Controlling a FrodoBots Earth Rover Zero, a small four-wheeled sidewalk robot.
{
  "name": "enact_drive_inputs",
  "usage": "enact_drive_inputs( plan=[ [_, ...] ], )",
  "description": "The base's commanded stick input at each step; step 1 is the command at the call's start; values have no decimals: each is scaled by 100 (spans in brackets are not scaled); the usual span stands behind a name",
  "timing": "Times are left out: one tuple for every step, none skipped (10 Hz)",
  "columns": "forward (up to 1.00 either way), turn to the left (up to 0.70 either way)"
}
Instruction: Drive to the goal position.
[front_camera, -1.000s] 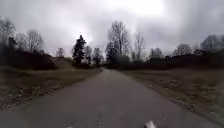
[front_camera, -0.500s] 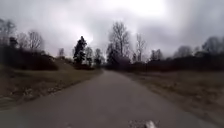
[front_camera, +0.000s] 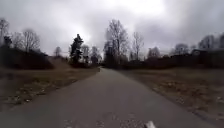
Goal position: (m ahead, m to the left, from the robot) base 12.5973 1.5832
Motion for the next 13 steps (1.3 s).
enact_drive_inputs(
  plan=[
    [70,-13],
    [70,-21],
    [70,-27],
    [70,-23],
    [70,0],
    [70,0],
    [70,0],
    [70,0],
    [70,0],
    [70,0],
    [70,0],
    [70,0],
    [70,0]
  ],
)
